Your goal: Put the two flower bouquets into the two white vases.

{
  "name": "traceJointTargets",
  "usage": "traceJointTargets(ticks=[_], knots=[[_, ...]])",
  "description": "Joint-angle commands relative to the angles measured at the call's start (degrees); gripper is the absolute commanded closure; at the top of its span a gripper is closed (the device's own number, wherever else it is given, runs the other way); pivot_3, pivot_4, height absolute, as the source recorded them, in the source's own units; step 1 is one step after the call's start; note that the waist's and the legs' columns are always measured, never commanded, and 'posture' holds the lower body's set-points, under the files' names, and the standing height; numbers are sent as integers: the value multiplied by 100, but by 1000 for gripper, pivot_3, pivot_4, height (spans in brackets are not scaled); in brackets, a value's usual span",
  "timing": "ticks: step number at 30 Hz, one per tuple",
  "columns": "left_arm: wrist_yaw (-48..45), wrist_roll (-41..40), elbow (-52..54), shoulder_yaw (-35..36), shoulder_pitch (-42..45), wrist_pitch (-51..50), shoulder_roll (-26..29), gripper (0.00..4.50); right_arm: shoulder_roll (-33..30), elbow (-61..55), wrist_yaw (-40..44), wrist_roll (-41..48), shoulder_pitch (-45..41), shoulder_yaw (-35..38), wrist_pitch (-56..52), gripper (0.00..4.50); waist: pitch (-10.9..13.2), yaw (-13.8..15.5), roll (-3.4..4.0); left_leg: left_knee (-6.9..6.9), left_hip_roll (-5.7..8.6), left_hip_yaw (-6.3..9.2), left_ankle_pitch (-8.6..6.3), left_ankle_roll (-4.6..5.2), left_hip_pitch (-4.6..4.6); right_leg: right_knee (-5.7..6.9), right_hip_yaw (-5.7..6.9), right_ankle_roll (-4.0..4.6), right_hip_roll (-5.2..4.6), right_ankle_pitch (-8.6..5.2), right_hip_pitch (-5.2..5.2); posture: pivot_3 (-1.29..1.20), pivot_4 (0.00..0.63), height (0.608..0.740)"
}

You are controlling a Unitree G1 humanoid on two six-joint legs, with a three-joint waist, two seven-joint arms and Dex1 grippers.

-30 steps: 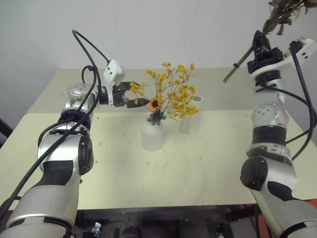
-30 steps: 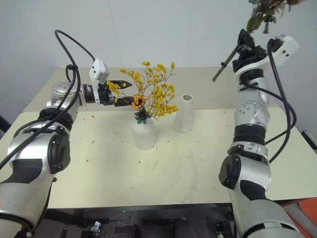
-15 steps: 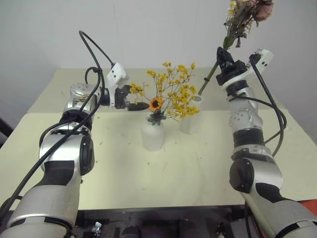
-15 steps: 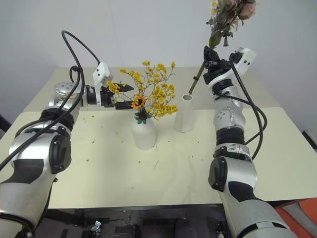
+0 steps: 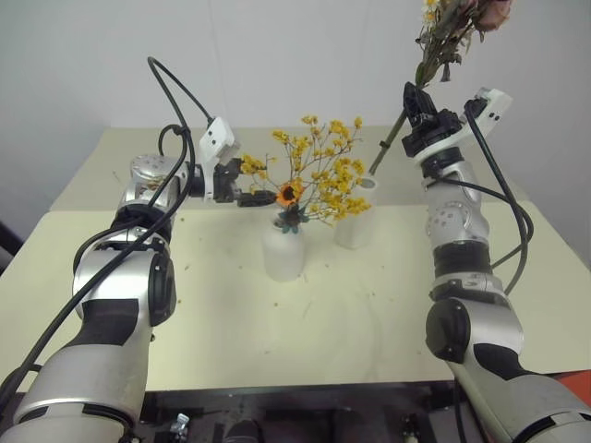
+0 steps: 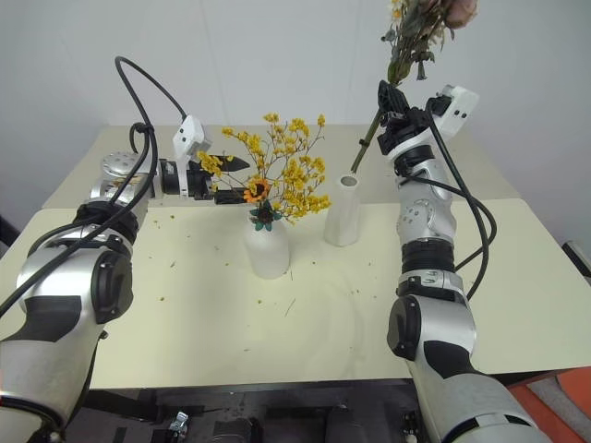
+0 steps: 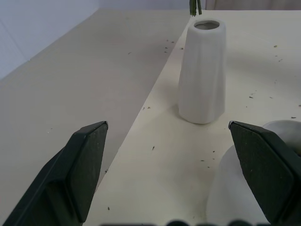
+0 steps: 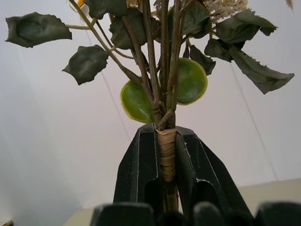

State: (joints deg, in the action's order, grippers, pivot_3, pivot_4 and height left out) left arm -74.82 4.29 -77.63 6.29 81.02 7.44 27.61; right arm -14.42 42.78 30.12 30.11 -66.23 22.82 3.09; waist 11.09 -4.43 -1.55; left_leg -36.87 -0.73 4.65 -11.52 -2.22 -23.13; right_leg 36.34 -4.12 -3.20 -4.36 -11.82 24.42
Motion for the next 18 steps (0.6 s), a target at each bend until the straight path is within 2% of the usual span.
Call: traceJointTargets(ticks=[1, 11, 18], knots=[[30, -60, 54, 95, 117, 120, 61, 0, 6, -474, 94, 90, 16, -36, 3, 4265, 0, 1, 0, 0, 0, 0, 0, 0, 0, 0, 0, 0, 0, 0, 0, 0, 150, 740], [25, -86, 59, 136, 121, 131, 58, 0, 127, -1100, 25, 111, 437, -150, -332, 4265, 0, -2, 0, 0, 0, 0, 0, 0, 2, 18, 0, 0, 0, 0, 1, 0, 150, 740], [33, -90, 59, 173, 108, 134, 43, 0, 149, -942, 40, 28, 506, -227, -243, 4265, 0, -1, 0, -1, 0, 1, 0, -1, 7, 32, -1, -1, 1, -1, 3, 0, 150, 740]])
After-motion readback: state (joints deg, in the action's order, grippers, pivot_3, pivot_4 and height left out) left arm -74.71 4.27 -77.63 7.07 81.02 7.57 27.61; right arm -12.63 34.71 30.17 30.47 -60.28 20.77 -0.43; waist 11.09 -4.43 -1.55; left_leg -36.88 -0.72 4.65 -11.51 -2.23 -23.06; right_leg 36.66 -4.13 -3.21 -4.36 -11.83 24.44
